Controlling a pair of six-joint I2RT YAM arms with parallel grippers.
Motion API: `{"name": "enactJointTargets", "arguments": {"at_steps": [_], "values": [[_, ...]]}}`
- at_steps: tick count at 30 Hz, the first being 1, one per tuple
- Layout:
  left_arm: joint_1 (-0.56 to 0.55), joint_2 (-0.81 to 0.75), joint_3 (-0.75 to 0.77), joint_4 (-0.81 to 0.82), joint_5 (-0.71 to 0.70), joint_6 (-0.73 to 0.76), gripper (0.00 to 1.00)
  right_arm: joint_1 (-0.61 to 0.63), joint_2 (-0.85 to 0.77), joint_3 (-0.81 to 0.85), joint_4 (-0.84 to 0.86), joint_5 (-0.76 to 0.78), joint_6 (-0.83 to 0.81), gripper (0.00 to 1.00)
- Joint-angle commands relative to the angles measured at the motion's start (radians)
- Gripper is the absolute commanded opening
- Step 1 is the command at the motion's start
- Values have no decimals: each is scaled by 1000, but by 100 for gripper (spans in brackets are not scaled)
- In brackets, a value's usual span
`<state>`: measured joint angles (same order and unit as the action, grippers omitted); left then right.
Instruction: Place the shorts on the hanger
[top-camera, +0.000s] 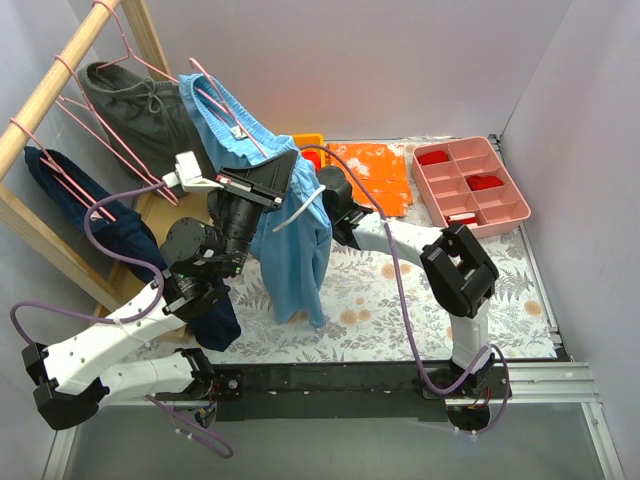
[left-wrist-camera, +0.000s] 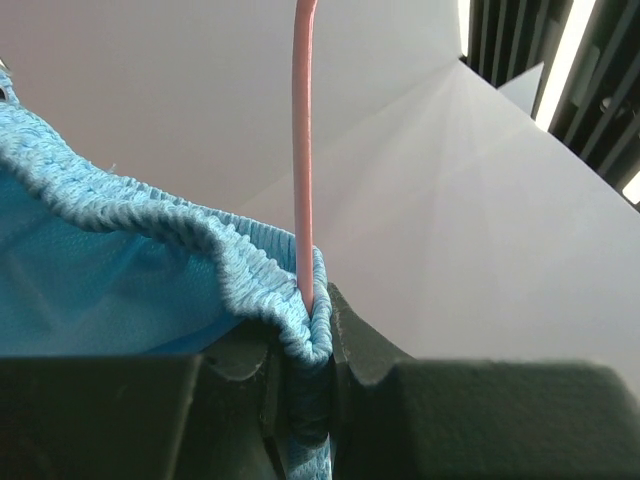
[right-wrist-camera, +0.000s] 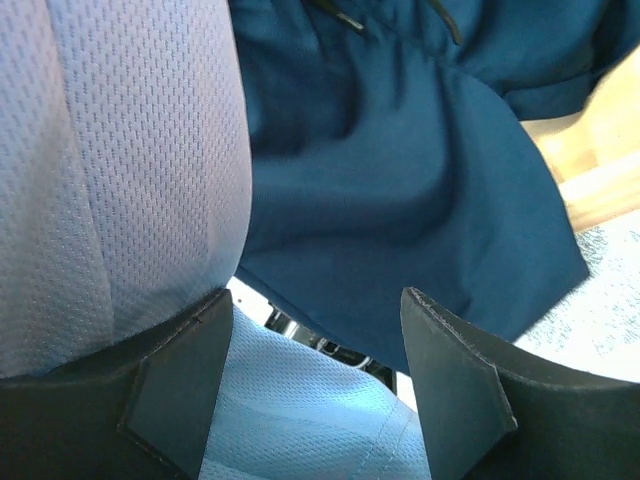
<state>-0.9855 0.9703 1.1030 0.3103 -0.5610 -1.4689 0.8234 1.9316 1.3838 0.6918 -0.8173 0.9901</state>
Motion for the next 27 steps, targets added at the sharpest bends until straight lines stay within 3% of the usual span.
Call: {"name": "enactJointTargets", "arguments": {"at_steps": [1, 10, 13, 19, 27], "values": [[-1, -16, 9, 118, -143, 59, 0, 13, 49, 102, 84, -54, 45, 75], [-1, 47, 63, 158, -333, 178, 0, 13, 165, 230, 78, -77, 62, 75], [22, 76, 115, 128, -327, 197, 0, 13, 210, 274, 87, -86, 77, 75], [227, 116, 196, -91, -159, 0, 0, 13, 291, 354, 112, -98, 113, 75], [456, 191, 284, -198, 47, -106, 0, 11, 372, 448, 104, -98, 142, 76]]}}
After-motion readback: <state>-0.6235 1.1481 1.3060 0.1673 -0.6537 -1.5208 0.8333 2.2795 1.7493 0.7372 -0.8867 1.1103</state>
